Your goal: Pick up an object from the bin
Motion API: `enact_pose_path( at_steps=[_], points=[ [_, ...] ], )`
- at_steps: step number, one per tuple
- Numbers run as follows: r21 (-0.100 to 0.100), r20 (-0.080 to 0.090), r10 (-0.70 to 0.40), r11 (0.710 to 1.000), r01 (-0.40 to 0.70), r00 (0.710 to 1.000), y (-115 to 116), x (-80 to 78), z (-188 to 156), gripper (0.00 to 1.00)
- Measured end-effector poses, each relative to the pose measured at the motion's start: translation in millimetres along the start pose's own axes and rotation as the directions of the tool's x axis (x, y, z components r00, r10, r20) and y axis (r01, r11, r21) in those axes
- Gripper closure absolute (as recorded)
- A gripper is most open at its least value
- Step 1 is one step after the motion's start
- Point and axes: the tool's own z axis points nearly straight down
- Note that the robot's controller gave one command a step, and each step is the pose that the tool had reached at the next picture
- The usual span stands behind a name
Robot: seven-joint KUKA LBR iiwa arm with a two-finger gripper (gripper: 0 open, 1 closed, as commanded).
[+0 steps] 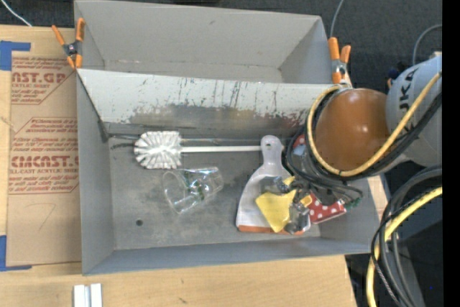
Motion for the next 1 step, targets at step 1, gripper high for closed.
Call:
enact_pose_path(
  at_steps=[1],
  points=[
    [0.002, 0.003, 0.000, 1.000, 0.000, 1.000, -0.7, -1.1, -9.2, 1.00]
  ],
)
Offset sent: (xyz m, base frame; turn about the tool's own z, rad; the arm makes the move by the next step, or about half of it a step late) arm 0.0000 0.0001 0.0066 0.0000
